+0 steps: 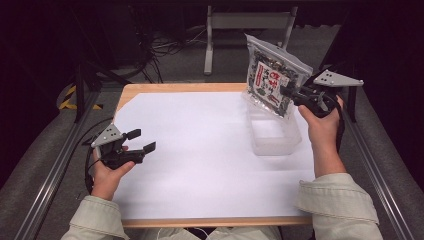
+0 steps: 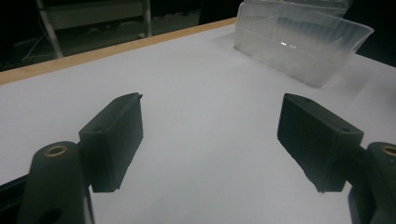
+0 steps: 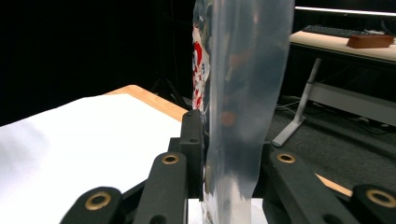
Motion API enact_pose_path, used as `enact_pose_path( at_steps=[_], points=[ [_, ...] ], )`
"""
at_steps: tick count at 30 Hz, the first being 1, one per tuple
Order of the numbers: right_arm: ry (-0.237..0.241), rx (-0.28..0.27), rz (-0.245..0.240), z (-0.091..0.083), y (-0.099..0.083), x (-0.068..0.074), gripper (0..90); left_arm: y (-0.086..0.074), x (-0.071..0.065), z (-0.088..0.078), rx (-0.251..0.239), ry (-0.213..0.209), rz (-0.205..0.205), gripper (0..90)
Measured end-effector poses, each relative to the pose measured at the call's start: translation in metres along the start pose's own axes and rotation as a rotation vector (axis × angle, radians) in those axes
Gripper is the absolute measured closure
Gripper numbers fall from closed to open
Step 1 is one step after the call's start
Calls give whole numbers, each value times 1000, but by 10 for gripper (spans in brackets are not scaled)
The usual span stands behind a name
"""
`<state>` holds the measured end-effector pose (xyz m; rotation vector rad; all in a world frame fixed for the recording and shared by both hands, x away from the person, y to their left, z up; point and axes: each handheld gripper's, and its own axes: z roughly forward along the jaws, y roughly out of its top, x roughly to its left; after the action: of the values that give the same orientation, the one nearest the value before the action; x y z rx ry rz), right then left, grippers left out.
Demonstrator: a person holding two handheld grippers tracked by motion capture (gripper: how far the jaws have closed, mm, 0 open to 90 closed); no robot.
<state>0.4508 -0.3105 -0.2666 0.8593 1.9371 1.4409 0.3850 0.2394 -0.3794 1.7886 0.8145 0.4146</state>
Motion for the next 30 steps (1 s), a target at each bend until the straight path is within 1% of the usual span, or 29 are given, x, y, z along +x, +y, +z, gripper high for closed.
enact_pose_path(
  at_steps=[3, 4, 6, 11, 15, 21, 23, 25, 30],
  points=[
    [-11, 4, 5, -1, -2, -2, 755, 0, 0, -1, -3, -4, -11, 231],
    [-15, 3, 3, -2, -3, -3, 755, 0, 1, -1, -7, -2, -7, 231],
    [-21, 3, 2, -3, -4, -5, 755, 0, 1, -2, -8, -4, -11, 231],
    [-31, 0, 13, -6, -8, -9, 755, 0, 1, -1, -9, -10, -12, 230],
    [-31, 1, 26, -8, -11, -12, 755, 0, 1, -1, -9, -12, -19, 229],
    [-26, 5, 39, -9, -19, -16, 755, 0, 1, -1, -5, -12, -14, 229],
    [-30, 10, 41, -9, -22, -17, 755, 0, 1, -1, -4, -13, -21, 229],
    [-34, 9, 38, -9, -24, -18, 755, 0, 2, -1, -3, -13, -15, 229],
    [-29, 17, 44, -9, -30, -20, 755, -1, 1, -1, -4, -13, -20, 229]
  ],
)
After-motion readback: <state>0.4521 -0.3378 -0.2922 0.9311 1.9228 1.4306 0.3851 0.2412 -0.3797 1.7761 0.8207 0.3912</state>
